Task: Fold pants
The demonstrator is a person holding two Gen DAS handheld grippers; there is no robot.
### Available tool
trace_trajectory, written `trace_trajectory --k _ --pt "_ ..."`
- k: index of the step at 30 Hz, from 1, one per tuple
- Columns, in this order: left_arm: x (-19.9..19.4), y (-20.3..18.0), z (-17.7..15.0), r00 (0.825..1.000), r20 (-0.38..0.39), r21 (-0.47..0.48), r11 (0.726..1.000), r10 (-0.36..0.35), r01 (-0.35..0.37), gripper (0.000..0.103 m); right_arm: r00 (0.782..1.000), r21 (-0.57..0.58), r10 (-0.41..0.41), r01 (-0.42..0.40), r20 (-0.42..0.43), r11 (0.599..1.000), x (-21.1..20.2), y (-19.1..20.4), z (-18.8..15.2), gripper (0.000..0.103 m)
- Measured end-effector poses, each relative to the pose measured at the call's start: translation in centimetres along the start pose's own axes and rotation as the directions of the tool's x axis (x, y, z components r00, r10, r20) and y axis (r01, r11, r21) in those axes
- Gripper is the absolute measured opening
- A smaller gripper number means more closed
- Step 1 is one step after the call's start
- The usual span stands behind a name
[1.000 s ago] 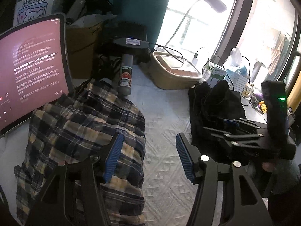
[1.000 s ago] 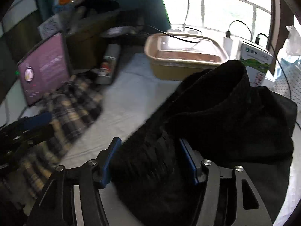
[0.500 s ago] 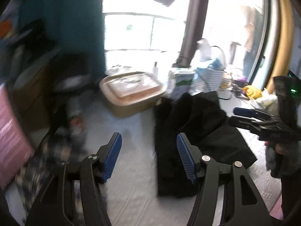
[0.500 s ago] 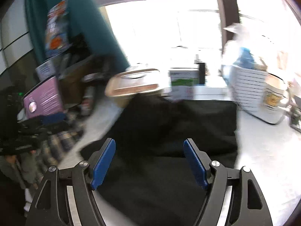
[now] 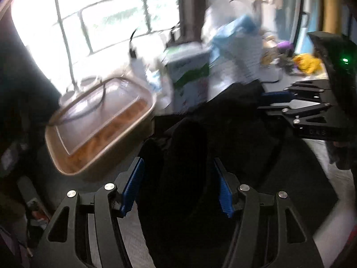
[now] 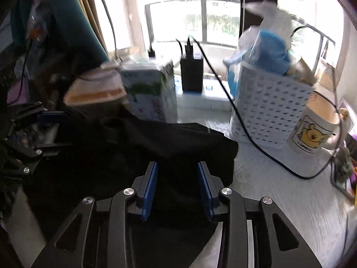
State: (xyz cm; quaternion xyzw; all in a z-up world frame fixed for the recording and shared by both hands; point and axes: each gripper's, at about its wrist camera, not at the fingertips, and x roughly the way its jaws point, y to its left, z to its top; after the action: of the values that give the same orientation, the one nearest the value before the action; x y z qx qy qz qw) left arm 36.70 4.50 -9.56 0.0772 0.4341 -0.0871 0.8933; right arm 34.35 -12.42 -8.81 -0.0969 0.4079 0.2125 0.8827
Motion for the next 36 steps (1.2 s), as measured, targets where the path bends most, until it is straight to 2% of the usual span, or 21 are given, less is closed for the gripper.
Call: trace_trajectory --k 2,6,9,12,14,17,21,22,24,25,26,28,31,34,36 --pt "1.4 1.6 -0.2 0.999 -0.035 -0.071 0.997 0.023 -0.025 0.061 0.999 0.002 -0.036 0.036 -0.008 0.999 1.8 -0.7 0.5 0.038" --pt "2.0 4.5 -1.0 0.999 -0.049 -0.194 0.98 0.024 -0.033 0.063 0.999 0.033 -0.049 0.049 0.019 0.998 3.1 -1.8 1.6 0.038" --pt "1.7 4.8 -1.8 0.999 -0.043 -0.213 0.976 0.031 -0.04 0.064 0.992 0.026 -0.109 0.107 0.056 0.994 3.0 -2.3 2.3 0.038" --pt "1.0 4.7 -2.5 0.998 -0.042 -0.224 0.973 0.052 -0.061 0.064 0.982 0.088 -0.177 0.171 0.064 0.981 2.3 -4.1 2.6 0.038" --pt "0.3 4.9 -2.9 0.998 -0.038 -0.233 0.971 0.05 -0.057 0.064 0.985 0.134 -0.158 0.149 0.064 0.98 1.0 -5.1 2.3 0.038" --pt "-1.4 5.1 -3.6 1.0 -0.013 -0.235 0.972 0.024 -0.026 0.065 0.988 0.122 -0.138 0.128 0.075 0.984 -1.7 -4.7 1.2 0.038" --pt "-4.6 6.1 -4.6 0.999 0.048 -0.267 0.964 0.021 -0.007 0.075 0.992 0.125 -0.103 0.093 0.076 0.988 -5.3 -3.5 -1.4 0.039" --pt "-5.2 6.1 -4.8 0.998 0.062 -0.273 0.962 0.019 -0.001 0.076 0.992 0.129 -0.095 0.085 0.078 0.988 -6.0 -2.9 -2.2 0.042" --pt "-6.7 6.1 -5.3 0.996 0.089 -0.28 0.96 0.011 0.014 0.077 0.994 0.137 -0.07 0.059 0.079 0.989 -7.3 -1.8 -3.8 0.061" --pt "-7.6 5.7 -6.0 0.995 0.101 -0.276 0.961 -0.002 0.03 0.078 0.995 0.139 -0.059 0.047 0.085 0.989 -8.0 -1.2 -4.5 0.074" --pt "-7.4 5.5 -5.6 0.994 0.105 -0.271 0.962 -0.012 0.04 0.078 0.995 0.142 -0.053 0.04 0.088 0.989 -8.5 -0.6 -5.3 0.079" --pt "-7.9 4.1 -6.6 0.993 0.105 -0.244 0.967 -0.046 0.071 0.078 0.996 0.134 -0.032 0.02 0.086 0.991 -9.0 0.8 -6.3 0.079" --pt "-7.7 2.0 -7.9 0.993 0.083 -0.21 0.973 -0.081 0.097 0.078 0.998 0.086 -0.027 0.022 0.056 0.996 -7.5 3.8 -6.9 0.079" --pt "-6.7 0.8 -9.3 0.998 0.032 -0.197 0.978 -0.062 0.067 0.078 0.999 0.066 -0.032 0.031 0.019 0.997 -6.5 5.6 -7.9 0.079" --pt "-6.3 0.9 -10.5 0.998 0.003 -0.216 0.974 -0.065 0.064 0.078 0.998 0.042 -0.063 0.063 0.003 0.997 -6.3 6.7 -9.0 0.079"
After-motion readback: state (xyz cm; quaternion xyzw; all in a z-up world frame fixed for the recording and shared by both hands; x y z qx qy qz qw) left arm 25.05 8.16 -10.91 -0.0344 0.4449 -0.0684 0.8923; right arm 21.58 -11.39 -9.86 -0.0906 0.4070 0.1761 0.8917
